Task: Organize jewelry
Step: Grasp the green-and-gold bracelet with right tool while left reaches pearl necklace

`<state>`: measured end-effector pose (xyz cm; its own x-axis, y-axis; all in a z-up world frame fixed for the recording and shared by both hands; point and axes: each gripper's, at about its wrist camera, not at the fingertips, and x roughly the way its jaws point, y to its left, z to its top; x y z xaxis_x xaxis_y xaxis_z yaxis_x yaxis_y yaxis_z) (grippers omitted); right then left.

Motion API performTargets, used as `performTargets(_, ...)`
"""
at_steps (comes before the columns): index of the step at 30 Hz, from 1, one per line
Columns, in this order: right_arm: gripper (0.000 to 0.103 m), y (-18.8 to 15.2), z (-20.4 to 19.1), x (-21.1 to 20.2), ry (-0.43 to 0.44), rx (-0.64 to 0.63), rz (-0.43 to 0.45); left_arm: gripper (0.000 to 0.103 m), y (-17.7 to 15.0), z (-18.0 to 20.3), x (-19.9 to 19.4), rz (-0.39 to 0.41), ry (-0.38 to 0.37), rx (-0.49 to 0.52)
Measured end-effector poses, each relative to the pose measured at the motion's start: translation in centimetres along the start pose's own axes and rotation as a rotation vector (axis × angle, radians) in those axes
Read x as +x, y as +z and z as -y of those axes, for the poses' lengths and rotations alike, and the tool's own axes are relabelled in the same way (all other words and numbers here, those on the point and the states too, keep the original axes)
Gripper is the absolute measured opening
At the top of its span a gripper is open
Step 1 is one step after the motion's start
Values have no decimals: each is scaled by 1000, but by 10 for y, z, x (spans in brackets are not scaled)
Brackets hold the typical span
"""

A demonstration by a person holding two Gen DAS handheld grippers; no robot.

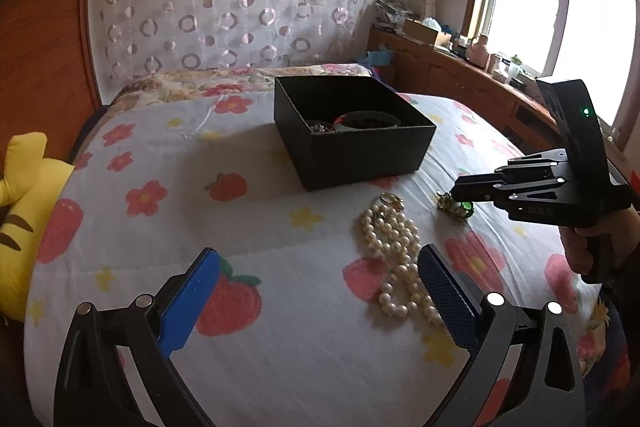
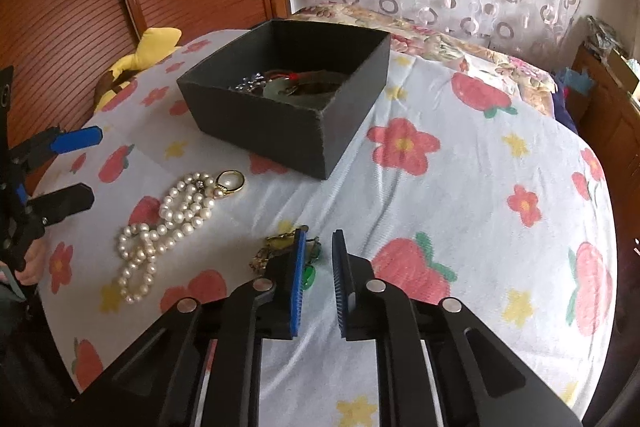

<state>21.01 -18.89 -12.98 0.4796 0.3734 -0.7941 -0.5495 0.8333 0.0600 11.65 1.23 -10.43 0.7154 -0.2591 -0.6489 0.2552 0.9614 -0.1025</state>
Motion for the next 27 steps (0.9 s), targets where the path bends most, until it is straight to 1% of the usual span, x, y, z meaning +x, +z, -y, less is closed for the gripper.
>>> performTargets(11, 16, -6, -6, -3, -14, -15, -42, 95, -5, 9, 0, -10, 5, 25)
performTargets(12, 15, -6, -6, -3, -17, -22, -43, 95, -6, 10, 1, -11, 5, 25)
performTargets(14, 9, -7, -8, -3, -22, -39, -48, 95, -6, 9, 2, -15, 6, 22)
performTargets(16, 9, -9, -11, -5, -24, -52, -48, 95, -6, 9, 1, -15, 6, 21)
performTargets(20, 8, -10, -11, -19, -34, -52, 9, 95, -6, 9, 2, -17, 7, 22)
performTargets(25, 8, -1, -14, -57, -28, -45, 136, 95, -6, 8, 2, -16, 7, 27)
performTargets(27, 8, 3, -16, -68, -34, -49, 168, 95, -6, 9, 1, -16, 7, 32)
